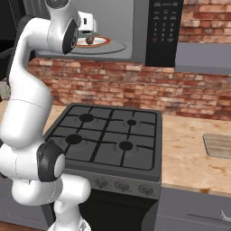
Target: Retrieve the reheated potato from the microwave, then place the potato, cheese, and condiment on the cutting board.
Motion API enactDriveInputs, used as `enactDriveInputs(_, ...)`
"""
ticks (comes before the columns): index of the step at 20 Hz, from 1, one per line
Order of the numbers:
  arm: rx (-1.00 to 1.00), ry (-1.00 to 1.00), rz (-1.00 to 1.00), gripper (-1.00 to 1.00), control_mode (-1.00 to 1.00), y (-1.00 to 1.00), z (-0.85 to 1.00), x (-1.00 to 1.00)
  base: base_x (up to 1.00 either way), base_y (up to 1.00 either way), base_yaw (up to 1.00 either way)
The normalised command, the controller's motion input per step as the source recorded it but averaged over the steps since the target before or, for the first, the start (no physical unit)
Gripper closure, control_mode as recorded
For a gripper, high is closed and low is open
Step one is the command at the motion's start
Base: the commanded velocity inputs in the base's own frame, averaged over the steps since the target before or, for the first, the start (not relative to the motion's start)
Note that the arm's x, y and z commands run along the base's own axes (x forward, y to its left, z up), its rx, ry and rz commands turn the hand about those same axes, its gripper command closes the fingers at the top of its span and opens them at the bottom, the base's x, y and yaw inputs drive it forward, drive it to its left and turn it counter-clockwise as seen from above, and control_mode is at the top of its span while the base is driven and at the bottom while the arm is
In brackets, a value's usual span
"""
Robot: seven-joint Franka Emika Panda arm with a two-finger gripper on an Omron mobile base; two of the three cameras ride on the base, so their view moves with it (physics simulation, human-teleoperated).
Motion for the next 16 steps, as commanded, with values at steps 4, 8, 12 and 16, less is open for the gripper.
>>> enactDriveInputs(4,0.01,0.0,0.02,-1.0,-1.0,0.0,-0.02,0.68,0.0,0.0,0.0)
enactDriveInputs(8,0.03,0.05,0.02,-1.0,-1.0,0.02,0.0,0.65,0.0,0.0,0.0)
enactDriveInputs(12,0.0,0.03,0.01,-1.0,-1.0,0.09,-0.09,0.55,0.0,0.0,0.0)
enactDriveInputs(16,0.0,0.02,0.01,-1.0,-1.0,0.04,-0.02,0.59,0.0,0.0,0.0)
